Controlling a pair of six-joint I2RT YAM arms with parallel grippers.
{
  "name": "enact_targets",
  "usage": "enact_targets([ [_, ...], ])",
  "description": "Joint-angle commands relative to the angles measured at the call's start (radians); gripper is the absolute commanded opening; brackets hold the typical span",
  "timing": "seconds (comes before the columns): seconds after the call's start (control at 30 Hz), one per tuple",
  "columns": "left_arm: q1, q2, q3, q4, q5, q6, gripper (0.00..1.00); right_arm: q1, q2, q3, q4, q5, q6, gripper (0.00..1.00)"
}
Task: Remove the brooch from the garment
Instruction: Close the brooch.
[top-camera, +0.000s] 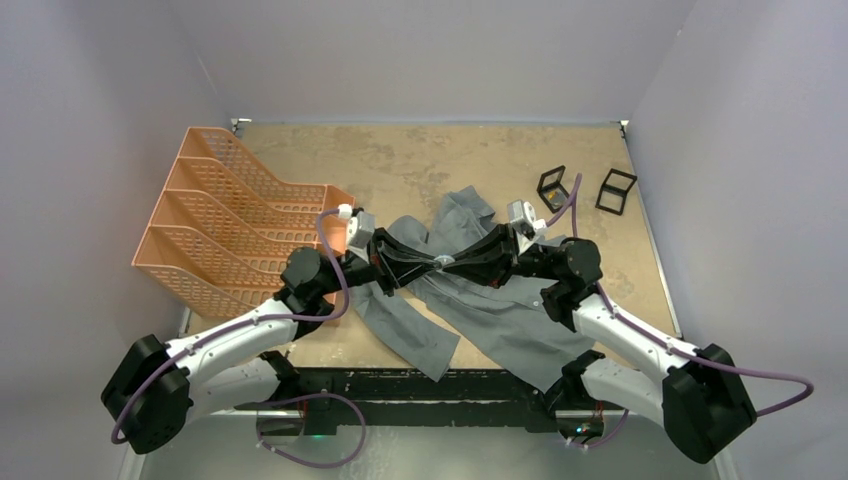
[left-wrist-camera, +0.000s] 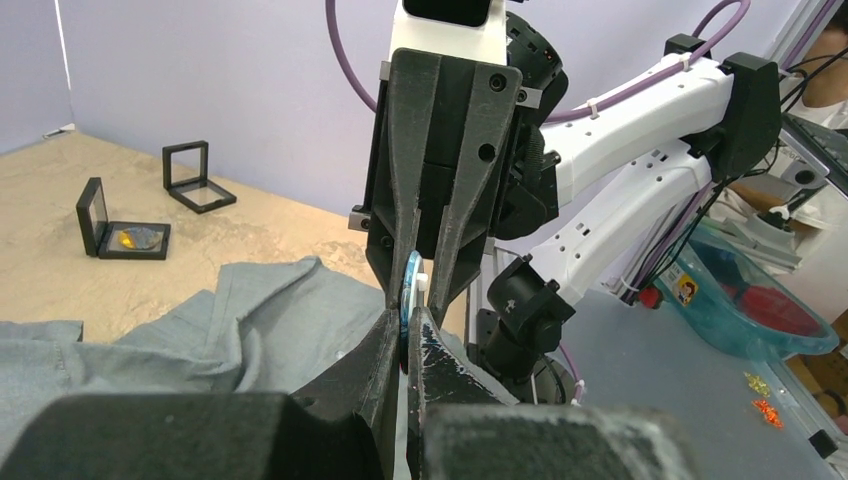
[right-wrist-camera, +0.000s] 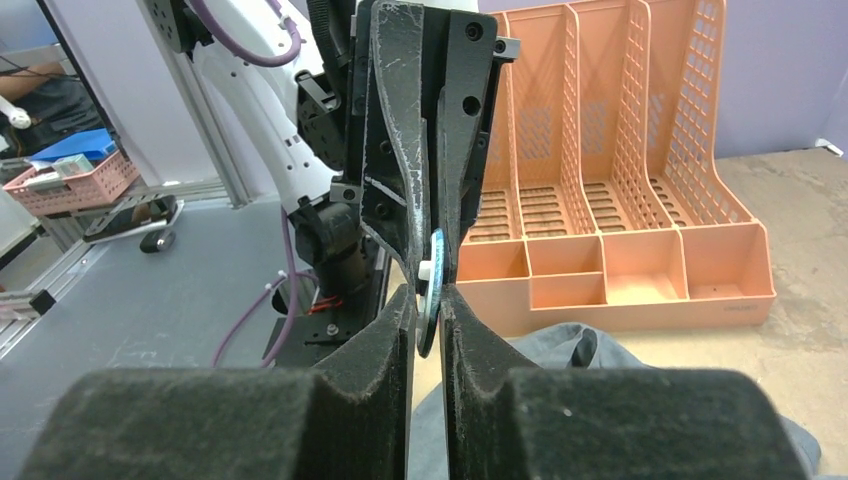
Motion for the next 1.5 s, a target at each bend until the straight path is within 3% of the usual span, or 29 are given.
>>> enact_targets([
  [0.0,-0.014,-0.027,0.028,0.027,0.021,0.025,0.0,0.004,0.008,0.029,0.043,0.048,0.006,0.14],
  [0.73,-0.021,-0.082,-0.011,0.07,0.04,0.052,0.0,0.003,-0.04,-0.001,-0.054,0.183,-0.008,0.0],
  [1.47,-0.021,-0.15,-0.041,0.018,-0.078,0.042,0.0,0.003,-0.12,-0.073,-0.013,0.325,0.02,0.0],
])
